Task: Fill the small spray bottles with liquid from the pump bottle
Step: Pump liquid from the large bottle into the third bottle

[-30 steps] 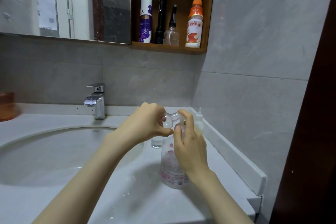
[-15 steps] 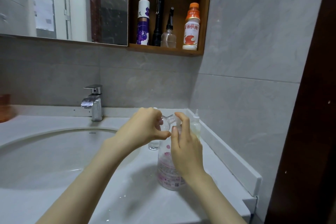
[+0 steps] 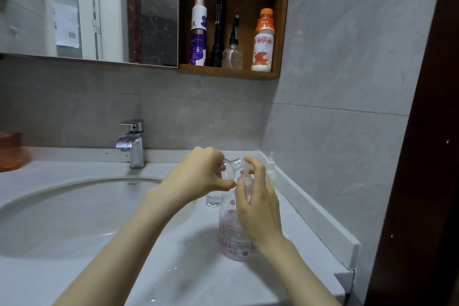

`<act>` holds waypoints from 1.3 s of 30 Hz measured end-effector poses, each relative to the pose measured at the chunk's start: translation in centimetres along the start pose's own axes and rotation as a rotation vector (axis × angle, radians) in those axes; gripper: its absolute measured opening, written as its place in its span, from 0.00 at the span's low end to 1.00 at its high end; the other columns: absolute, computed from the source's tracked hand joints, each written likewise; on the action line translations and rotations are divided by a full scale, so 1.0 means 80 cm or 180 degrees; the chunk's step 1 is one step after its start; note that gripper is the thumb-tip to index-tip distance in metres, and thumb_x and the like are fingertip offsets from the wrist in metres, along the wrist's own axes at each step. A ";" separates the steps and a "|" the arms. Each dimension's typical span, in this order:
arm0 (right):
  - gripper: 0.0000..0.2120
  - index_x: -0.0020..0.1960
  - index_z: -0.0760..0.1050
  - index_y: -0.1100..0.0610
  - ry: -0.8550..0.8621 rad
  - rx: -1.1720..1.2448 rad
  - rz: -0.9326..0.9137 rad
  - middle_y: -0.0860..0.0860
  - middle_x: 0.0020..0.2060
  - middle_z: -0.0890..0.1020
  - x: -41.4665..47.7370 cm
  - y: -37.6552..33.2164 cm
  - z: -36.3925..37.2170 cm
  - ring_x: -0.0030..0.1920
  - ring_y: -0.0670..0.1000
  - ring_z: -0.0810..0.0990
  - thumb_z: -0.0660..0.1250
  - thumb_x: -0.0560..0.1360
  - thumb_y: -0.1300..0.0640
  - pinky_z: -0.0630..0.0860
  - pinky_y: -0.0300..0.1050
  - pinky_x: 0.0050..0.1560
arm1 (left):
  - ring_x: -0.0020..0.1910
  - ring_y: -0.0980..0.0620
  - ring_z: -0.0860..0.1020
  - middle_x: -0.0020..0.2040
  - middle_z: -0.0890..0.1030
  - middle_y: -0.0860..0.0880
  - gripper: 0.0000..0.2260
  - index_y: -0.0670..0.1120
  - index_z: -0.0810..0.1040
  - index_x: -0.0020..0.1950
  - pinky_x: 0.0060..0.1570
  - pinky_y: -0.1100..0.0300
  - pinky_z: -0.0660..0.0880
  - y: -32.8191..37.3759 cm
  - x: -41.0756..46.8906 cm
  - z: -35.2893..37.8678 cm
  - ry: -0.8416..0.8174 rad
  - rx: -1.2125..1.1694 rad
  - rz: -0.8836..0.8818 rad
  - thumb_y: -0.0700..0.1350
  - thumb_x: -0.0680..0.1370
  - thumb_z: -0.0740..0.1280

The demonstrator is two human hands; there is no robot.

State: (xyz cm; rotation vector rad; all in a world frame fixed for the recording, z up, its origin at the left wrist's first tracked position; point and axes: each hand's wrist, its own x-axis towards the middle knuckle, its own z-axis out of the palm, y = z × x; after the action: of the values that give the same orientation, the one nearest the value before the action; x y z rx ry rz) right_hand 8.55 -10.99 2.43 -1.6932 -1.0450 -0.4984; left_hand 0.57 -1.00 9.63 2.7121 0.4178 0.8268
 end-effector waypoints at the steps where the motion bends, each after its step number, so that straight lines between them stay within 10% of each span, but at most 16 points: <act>1: 0.18 0.65 0.65 0.49 0.0019 0.0050 -0.0028 0.40 0.52 0.70 0.001 0.000 0.000 0.43 0.40 0.69 0.52 0.75 0.52 0.63 0.37 0.41 | 0.39 0.49 0.80 0.38 0.83 0.48 0.14 0.40 0.78 0.45 0.42 0.53 0.78 -0.001 0.000 0.000 0.0002 -0.0003 0.0004 0.49 0.68 0.74; 16: 0.15 0.42 0.76 0.57 0.0963 -0.0886 -0.0561 0.49 0.35 0.81 0.021 0.012 -0.003 0.33 0.53 0.77 0.57 0.63 0.70 0.65 0.41 0.33 | 0.32 0.56 0.76 0.34 0.79 0.53 0.12 0.46 0.73 0.38 0.34 0.63 0.70 -0.015 -0.001 0.021 -0.0067 -0.0102 0.0022 0.49 0.68 0.74; 29: 0.02 0.50 0.70 0.52 0.0238 0.0195 0.0093 0.40 0.43 0.76 0.021 -0.001 -0.009 0.42 0.47 0.78 0.59 0.79 0.57 0.75 0.55 0.45 | 0.39 0.50 0.79 0.36 0.80 0.51 0.12 0.42 0.77 0.44 0.42 0.54 0.77 -0.002 -0.001 0.003 0.0002 0.0014 0.0057 0.48 0.69 0.74; 39: 0.21 0.64 0.74 0.57 0.0354 -0.0342 -0.0367 0.49 0.61 0.77 0.014 0.006 0.000 0.60 0.44 0.71 0.56 0.73 0.58 0.66 0.34 0.60 | 0.40 0.49 0.80 0.39 0.83 0.48 0.13 0.41 0.77 0.44 0.43 0.55 0.76 -0.003 0.000 0.004 0.0013 0.0104 0.0101 0.49 0.69 0.73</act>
State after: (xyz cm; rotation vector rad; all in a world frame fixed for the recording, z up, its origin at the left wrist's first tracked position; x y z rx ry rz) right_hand 9.54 -10.58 2.97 -1.6847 -1.0547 -0.7266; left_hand 0.72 -0.84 9.33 2.7542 0.3936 0.8411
